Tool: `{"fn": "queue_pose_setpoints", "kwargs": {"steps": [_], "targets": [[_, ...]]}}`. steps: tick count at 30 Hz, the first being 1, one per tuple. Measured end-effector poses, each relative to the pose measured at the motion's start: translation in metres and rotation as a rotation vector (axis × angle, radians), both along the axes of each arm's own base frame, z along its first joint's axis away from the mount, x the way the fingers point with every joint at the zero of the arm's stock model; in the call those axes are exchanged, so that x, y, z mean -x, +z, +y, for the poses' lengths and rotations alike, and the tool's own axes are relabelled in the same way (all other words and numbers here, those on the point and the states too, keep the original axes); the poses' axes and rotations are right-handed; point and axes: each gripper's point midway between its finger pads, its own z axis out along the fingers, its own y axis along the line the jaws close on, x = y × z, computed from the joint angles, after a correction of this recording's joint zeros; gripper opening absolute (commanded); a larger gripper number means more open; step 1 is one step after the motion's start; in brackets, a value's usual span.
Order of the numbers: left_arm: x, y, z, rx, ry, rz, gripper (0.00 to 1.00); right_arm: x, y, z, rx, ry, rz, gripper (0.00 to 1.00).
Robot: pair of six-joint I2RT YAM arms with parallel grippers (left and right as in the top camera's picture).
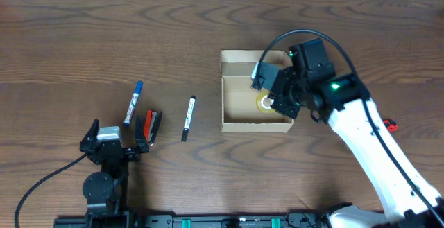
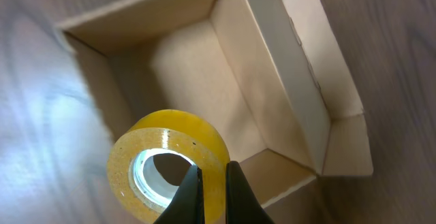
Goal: Pack container
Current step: 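Carry the tape roll into the box and open the right gripper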
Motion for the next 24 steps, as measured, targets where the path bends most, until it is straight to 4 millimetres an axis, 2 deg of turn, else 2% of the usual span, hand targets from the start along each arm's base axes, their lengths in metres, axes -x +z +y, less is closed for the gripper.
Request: {"fn": "queue_pose_setpoints", "kwargs": {"steps": [2,6,10,23,24], "targets": [[0.0,0.0,0.0,0.0,0.0,0.0,0.95,-0.008,-0.013,0.001,0.028,0.018,0.007,0.01],[0.0,0.0,0.0,0.0,-0.001,0.0,0.95,-0.019,-0.053,0.002,0.093,0.066,0.066,0.01],[0.0,0.0,0.0,0.0,-0.001,0.0,0.95,-0.018,-0.089,0.006,0.142,0.111,0.143,0.01],[0.0,0.0,0.0,0.0,-0.001,0.0,0.95,-0.004,-0.138,0.016,0.157,0.224,0.274,0.01],[0.0,0.0,0.0,0.0,-0.001,0.0,0.95,-0.003,-0.141,0.016,0.159,0.227,0.284,0.05]]}}
